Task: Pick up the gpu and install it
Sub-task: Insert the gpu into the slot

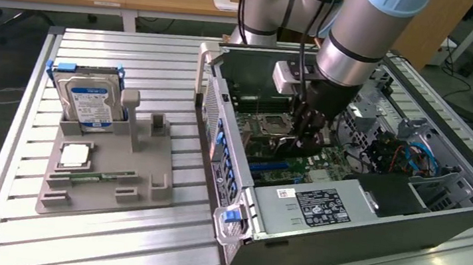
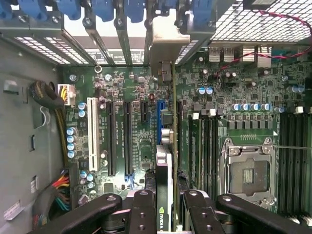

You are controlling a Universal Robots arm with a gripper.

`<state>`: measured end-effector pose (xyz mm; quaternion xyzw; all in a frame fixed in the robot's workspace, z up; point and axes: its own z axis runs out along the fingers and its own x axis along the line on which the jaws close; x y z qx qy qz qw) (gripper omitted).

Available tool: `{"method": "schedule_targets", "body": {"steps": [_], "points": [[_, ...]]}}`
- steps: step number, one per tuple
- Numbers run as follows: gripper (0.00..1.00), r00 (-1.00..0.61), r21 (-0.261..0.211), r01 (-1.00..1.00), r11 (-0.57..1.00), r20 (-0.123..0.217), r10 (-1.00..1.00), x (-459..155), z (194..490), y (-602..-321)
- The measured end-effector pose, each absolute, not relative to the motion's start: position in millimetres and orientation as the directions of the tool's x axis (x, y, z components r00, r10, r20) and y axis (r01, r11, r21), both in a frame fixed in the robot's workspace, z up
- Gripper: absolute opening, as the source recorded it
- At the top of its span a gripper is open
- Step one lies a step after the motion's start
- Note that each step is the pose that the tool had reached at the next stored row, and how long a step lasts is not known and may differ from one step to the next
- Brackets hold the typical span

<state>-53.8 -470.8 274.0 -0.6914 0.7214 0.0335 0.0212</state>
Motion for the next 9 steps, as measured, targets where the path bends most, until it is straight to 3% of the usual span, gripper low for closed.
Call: {"method": "schedule_targets", "body": {"steps": [9], "points": [[0.26,-0.043,0.019,-0.999,0.042,-0.075,-0.996,-57.5,269.8,-470.8]]}}
